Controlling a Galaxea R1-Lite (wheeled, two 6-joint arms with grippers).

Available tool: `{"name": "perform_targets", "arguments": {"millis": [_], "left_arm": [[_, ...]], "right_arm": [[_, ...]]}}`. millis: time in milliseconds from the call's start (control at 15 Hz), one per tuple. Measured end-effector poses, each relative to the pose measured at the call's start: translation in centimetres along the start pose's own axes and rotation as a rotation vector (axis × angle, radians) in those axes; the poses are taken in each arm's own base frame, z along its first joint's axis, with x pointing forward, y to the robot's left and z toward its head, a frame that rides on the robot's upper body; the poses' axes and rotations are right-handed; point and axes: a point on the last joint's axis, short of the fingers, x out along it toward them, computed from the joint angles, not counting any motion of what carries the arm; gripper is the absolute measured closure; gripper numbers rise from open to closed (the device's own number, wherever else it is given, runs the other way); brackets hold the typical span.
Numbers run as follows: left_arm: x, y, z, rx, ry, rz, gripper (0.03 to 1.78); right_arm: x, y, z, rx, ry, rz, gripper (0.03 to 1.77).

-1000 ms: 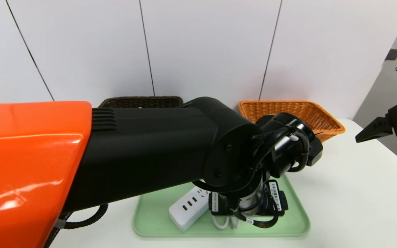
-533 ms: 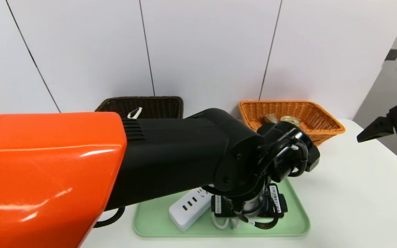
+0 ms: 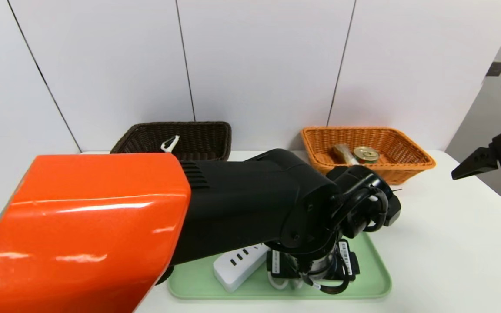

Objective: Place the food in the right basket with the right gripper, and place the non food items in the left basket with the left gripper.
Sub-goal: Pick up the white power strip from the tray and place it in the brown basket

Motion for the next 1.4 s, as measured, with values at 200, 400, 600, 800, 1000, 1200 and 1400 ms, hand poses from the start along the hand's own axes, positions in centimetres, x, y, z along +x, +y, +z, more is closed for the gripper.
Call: {"name": "perform_targets", "arguments": {"millis": [200,400,600,800,1000,1200,1400], "left_arm": [[0.3,0.0,0.0,0.015,-0.020,0.024,0.12],[0.6,0.1,0.0,0.021,-0.018,0.029,0.12],[0.9,0.0,0.0,0.029,-0.021,0.028,0.12],[1.0,-0.1,0.1,0.044,-0.027,0.024,0.12],[1.2,0.0,0.1,0.045,-0.029,0.033,0.39],[1.5,0.0,0.0,0.047,-0.030,0.047,0.81],[1.6,0.1,-0.1,0.050,-0.024,0.054,1.22]], "right_arm": [[0.0,0.0,0.0,-0.001,0.002,0.000,0.09],[0.0,0.0,0.0,0.000,0.002,0.000,0.09],[0.0,0.0,0.0,0.000,0.003,-0.001,0.09],[0.0,0.0,0.0,-0.001,0.002,-0.001,0.09],[0.0,0.0,0.0,-0.001,0.001,0.000,0.09],[-0.1,0.0,-0.1,0.000,-0.001,0.000,0.09],[-0.3,0.0,-0.1,-0.014,-0.009,0.003,0.09]]}}
